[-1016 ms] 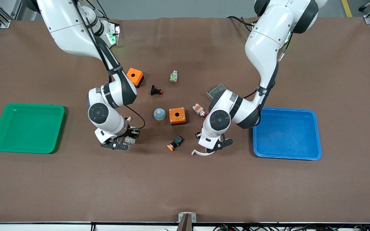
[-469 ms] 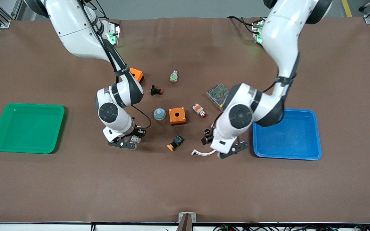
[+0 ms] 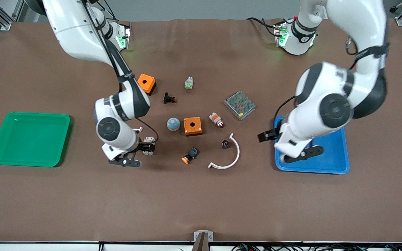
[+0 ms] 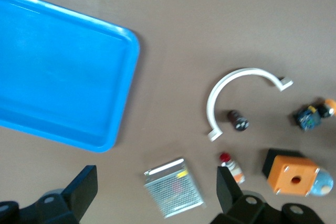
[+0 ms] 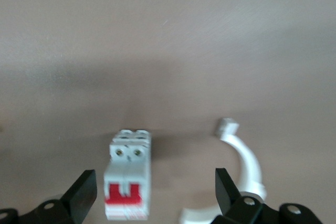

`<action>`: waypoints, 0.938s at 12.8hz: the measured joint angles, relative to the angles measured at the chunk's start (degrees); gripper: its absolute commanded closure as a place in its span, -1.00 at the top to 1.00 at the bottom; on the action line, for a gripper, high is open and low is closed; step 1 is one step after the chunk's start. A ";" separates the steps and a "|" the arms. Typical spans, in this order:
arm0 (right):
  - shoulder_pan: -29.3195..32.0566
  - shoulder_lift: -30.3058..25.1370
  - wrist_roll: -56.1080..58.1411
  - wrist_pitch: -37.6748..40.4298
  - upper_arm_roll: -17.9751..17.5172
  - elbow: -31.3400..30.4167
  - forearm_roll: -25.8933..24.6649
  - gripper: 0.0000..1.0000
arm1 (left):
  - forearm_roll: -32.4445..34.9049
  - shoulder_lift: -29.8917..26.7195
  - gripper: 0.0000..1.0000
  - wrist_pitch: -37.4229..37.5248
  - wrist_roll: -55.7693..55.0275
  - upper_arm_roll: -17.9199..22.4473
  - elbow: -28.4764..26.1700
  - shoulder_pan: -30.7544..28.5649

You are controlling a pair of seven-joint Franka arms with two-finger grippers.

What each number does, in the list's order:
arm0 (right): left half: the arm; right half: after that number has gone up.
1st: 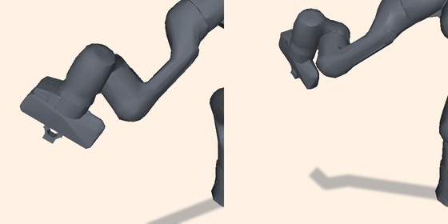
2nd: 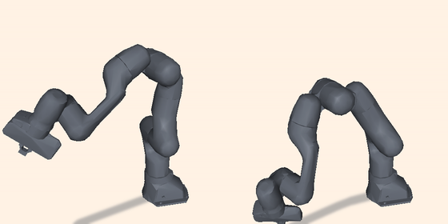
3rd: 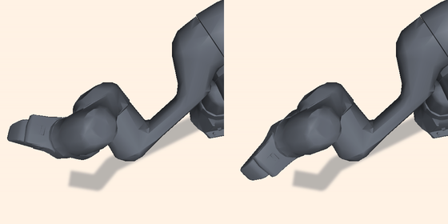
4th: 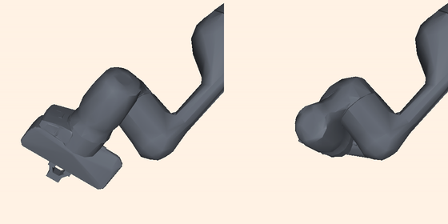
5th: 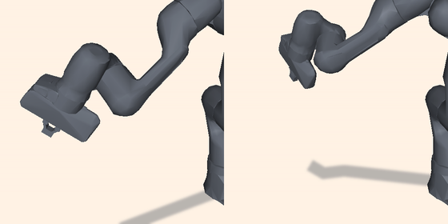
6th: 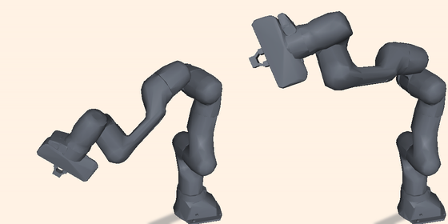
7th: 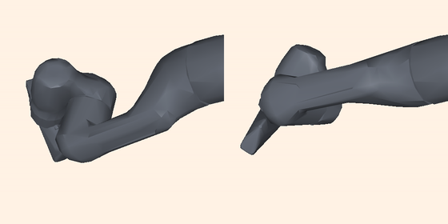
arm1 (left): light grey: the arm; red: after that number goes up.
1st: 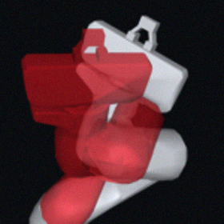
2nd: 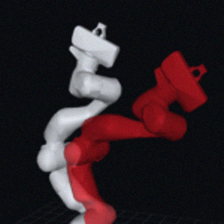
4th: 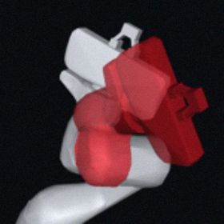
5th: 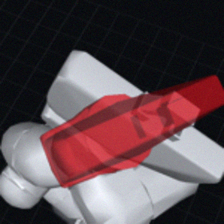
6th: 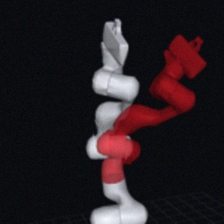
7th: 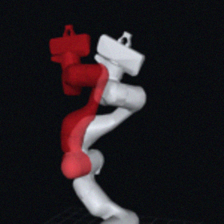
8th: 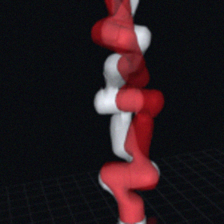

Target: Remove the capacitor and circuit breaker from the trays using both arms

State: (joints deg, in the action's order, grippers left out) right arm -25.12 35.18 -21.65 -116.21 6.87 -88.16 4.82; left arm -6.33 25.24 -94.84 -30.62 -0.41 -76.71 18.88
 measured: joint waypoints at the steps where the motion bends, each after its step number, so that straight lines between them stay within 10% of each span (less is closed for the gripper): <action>1: 1.73 -0.99 3.50 5.86 0.41 3.38 -0.06 1.00 | 0.00 -3.28 0.99 0.43 2.75 0.02 -3.15 -1.37; 12: 18.49 -23.32 20.46 22.05 0.81 -2.98 -3.90 1.00 | 5.42 -30.53 0.99 -0.89 20.70 0.20 -31.00 -12.61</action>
State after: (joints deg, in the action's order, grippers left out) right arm -6.63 11.85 -1.19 -94.16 7.68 -91.14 0.92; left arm -0.91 -5.30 -95.73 -9.93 -0.20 -107.71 6.26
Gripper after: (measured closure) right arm 0.000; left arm 0.000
